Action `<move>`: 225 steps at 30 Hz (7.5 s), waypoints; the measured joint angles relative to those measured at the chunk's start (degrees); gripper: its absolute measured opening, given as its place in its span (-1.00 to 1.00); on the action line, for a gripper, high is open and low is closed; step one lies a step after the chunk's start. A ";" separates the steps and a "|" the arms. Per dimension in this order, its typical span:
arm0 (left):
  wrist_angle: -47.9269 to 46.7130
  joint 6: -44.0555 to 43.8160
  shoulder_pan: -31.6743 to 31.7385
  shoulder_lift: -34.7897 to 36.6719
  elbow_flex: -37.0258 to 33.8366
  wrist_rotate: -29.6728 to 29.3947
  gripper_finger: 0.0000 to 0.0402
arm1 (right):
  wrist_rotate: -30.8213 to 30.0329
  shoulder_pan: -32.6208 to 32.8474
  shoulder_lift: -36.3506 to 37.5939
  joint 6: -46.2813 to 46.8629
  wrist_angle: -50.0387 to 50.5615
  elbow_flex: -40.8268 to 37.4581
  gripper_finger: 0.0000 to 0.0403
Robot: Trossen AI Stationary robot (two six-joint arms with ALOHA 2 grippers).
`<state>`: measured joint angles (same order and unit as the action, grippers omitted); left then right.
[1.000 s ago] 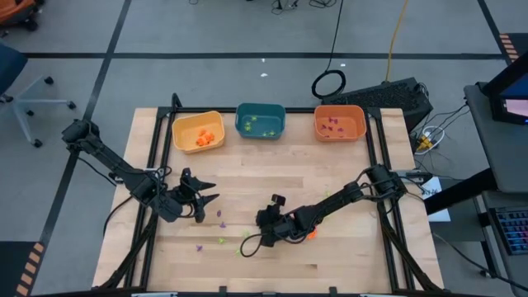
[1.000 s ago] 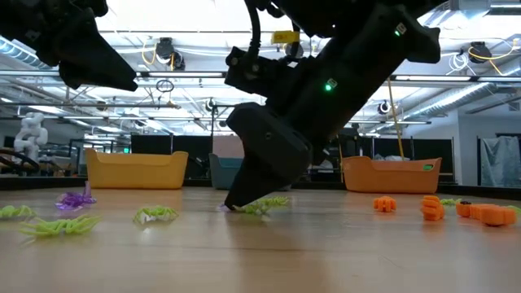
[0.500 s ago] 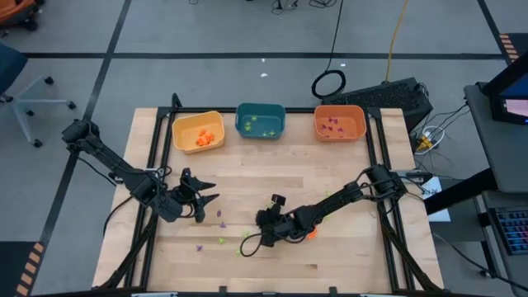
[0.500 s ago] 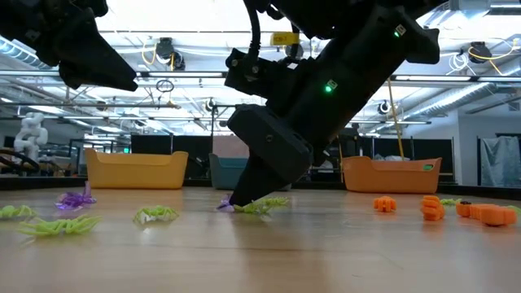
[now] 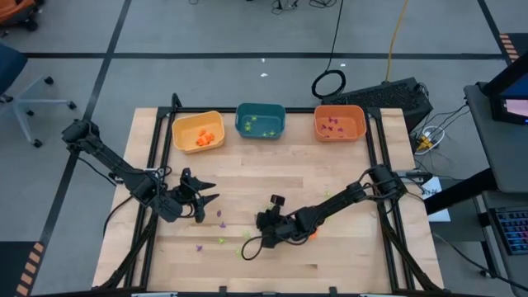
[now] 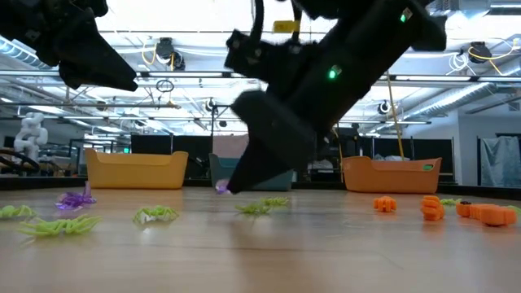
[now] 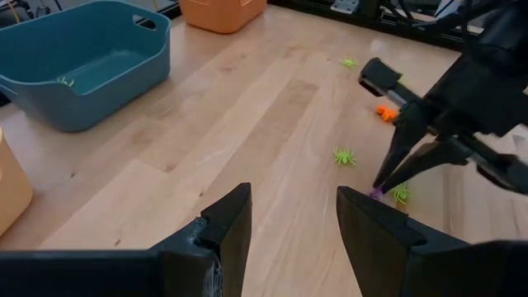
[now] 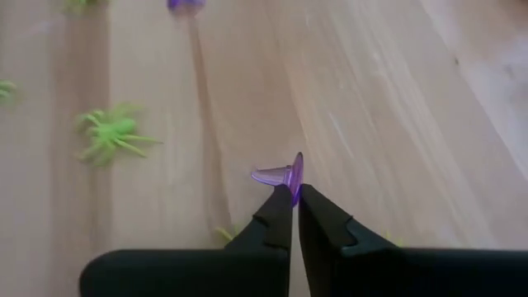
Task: Sort Halloween decoration
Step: Put the violet witch hat toy into the orange bin
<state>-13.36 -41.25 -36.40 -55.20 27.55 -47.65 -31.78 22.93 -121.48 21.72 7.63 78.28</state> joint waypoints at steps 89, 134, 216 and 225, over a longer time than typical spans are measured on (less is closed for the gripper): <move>1.28 -0.28 0.00 -0.98 0.02 -0.20 -0.12 | -4.11 15.95 52.33 -19.50 -32.15 -49.42 -1.00; 2.18 -0.04 0.00 -0.98 0.02 -1.25 -0.12 | -7.44 16.66 54.46 -66.39 -30.11 -49.42 -1.00; 2.48 -0.18 0.02 -0.98 0.02 -1.23 -0.12 | -15.53 14.18 54.43 -15.64 -30.05 -49.42 -1.00; 2.53 -0.18 0.02 -0.98 0.02 -1.23 -0.12 | -17.69 8.27 54.43 -15.15 -30.04 -49.42 -1.00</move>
<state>-10.83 -41.44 -36.38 -56.18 27.57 -48.88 -49.47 31.20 -67.05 6.57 -22.40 28.86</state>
